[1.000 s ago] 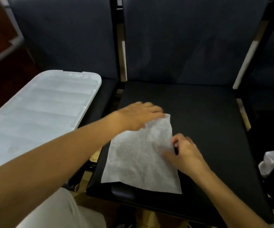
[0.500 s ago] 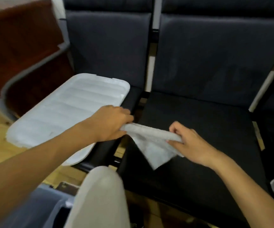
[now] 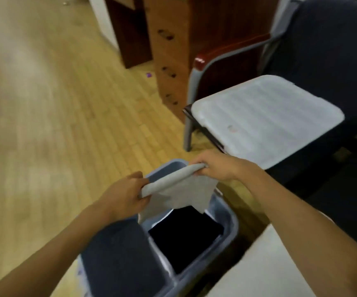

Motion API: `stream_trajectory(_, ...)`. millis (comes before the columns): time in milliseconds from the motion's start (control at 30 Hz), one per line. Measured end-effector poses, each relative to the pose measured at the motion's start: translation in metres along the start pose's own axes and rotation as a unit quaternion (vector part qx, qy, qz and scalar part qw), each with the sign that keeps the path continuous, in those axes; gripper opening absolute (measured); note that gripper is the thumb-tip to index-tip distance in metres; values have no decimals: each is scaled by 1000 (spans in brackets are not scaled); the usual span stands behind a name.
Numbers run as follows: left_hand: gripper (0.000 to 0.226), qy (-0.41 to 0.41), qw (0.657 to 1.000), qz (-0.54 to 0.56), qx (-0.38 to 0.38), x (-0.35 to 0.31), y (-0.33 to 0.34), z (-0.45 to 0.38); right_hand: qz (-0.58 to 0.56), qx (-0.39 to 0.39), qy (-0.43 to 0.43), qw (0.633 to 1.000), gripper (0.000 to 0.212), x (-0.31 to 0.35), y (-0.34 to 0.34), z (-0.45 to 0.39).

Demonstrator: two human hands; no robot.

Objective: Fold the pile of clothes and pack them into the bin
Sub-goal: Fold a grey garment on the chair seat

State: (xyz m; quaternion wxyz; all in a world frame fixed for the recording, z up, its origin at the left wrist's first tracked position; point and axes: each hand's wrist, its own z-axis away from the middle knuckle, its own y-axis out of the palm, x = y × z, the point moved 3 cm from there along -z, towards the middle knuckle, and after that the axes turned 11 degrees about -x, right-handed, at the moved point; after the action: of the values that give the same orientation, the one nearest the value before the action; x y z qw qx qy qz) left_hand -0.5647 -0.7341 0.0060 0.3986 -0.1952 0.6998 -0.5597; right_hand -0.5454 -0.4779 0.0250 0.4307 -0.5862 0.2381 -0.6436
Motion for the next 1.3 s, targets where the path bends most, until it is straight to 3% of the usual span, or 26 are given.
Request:
stream_trajectory(67,9,-55,998,22,19,24,16,26,-3,40,4,999,34,11,35,-23)
stream_trajectory(200,21,-104,994,26,2,49,45,47,3,40,49,998,31,5,83,-39)
stream_trajectory(333,26,-54,997,17,-44,41,70,54,2,31,62,998,50,-8,91,-31)
stream_trajectory(433,14,-11,999,18,29,26,104,69,75,93,89,989,40,-35,105,-11)
stream_trajectory(500,33,27,990,8,140,16,134,84,156,203,105,961,30,-53,119,9)
stream_trajectory(533,40,32,981,15,190,13,146,89,209,283,112,929,23,-58,125,20)
stream_trajectory(600,36,20,972,53,227,6,159,90,289,391,145,862,33,-66,130,39)
stream_trajectory(633,29,11,973,72,218,4,160,86,288,391,168,858,38,-69,129,41)
stream_trajectory(733,16,1,980,99,172,-4,149,60,198,284,204,916,33,-74,112,32)
stream_trajectory(833,14,12,987,109,117,-22,126,18,76,142,186,969,31,-69,77,26)
stream_trajectory(933,17,38,989,135,50,-59,96,-32,-49,-7,143,989,20,-60,40,37)
stream_trajectory(1133,29,146,965,215,-16,-205,48,-110,-170,-267,158,935,25,-90,-55,151)
stream_trajectory(1300,10,291,931,220,18,-369,62,-125,-198,-408,232,861,22,-146,-88,312)
